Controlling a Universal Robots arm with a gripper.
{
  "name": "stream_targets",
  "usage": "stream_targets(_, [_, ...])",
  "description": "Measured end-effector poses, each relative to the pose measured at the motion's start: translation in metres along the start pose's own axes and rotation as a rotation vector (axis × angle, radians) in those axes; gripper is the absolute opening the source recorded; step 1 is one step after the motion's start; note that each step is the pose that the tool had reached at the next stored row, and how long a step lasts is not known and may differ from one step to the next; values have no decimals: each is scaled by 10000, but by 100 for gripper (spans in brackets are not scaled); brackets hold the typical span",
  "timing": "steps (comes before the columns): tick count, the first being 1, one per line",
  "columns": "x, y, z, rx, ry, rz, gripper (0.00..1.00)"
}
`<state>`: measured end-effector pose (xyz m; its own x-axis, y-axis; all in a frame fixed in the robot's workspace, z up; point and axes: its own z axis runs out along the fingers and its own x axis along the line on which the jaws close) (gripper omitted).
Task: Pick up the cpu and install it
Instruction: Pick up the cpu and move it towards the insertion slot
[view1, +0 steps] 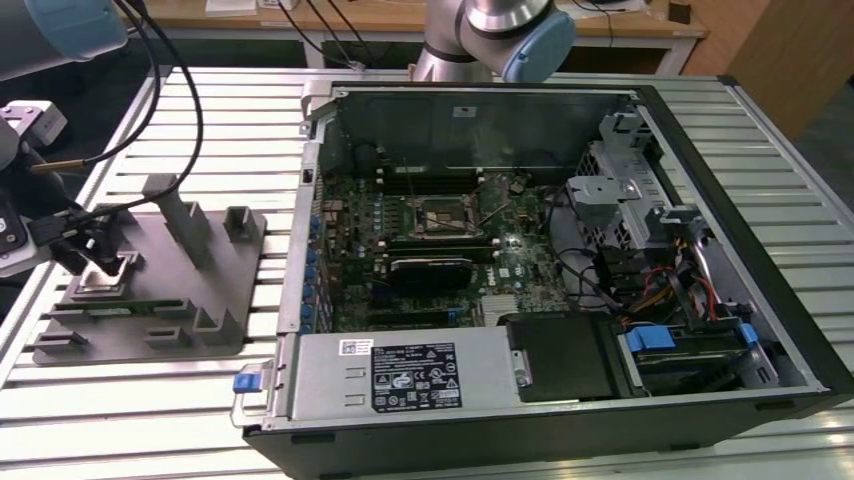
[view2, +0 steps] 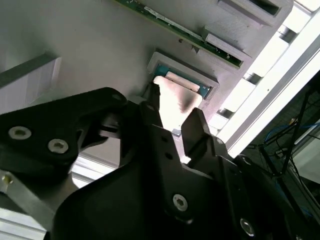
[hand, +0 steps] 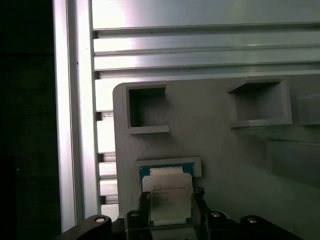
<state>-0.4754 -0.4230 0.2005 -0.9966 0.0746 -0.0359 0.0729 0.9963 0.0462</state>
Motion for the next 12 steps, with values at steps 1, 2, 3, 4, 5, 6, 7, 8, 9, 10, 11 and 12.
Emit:
stream_targets(1, [0,0,0,0,0,0,47])
stream_targets(2, [0,0,0,0,0,0,47])
stream_targets(3, [0,0,0,0,0,0,53])
stream_targets(4, [0,0,1,0,0,0,58])
stream_targets(5, [0,0,1,0,0,0,58])
stream_targets(6, [0,0,1,0,0,0,65])
stream_targets(7, [0,0,4,-1,-1,0,65])
stream_targets(8, [0,0,12,-3,-4,0,65])
stream_targets(9, [0,-1,19,-3,-3,-6,65])
stream_targets(10, [1,-1,27,-2,1,-21,65])
stream_targets(11, [1,-1,38,-4,2,-49,65])
stream_targets(12, [2,-2,47,-5,4,-94,65])
